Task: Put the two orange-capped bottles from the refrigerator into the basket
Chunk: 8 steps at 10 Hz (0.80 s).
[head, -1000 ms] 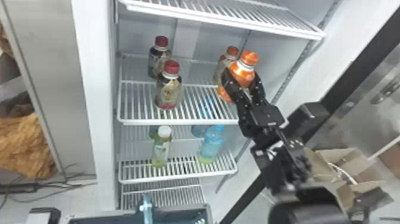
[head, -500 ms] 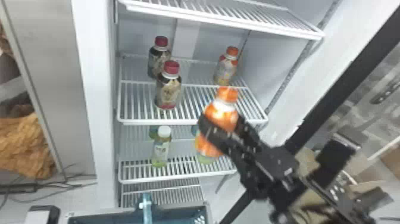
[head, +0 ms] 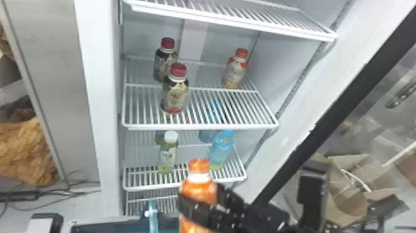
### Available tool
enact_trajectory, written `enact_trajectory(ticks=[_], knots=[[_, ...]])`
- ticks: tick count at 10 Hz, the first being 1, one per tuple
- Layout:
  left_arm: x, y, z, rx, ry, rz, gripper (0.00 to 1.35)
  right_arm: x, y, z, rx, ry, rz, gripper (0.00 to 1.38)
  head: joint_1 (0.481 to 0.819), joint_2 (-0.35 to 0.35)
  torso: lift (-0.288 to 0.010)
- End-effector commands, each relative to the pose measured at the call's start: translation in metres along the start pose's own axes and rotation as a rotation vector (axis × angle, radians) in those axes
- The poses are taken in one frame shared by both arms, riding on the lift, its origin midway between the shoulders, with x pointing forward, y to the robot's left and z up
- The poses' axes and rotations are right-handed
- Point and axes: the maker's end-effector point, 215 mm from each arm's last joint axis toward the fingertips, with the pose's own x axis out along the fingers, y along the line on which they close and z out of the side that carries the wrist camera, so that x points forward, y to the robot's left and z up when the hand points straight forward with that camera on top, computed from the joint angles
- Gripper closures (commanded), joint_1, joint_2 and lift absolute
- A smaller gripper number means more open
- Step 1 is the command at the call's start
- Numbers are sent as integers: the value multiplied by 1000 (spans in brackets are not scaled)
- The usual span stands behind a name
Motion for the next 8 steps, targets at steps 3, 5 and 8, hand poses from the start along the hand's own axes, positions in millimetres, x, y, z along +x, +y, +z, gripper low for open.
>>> enact_trajectory(ticks=[3,5,8], knots=[[1,0,1,0,0,-2,1196,4,21,-66,89,222,110,940,695,-350,-40],[1,0,1,0,0,-2,1197,6,26,-87,127,293,143,940,695,-350,-40],[1,0,2,1,-2,-2,1197,8,15,-91,124,313,123,102,695,-350,-40]])
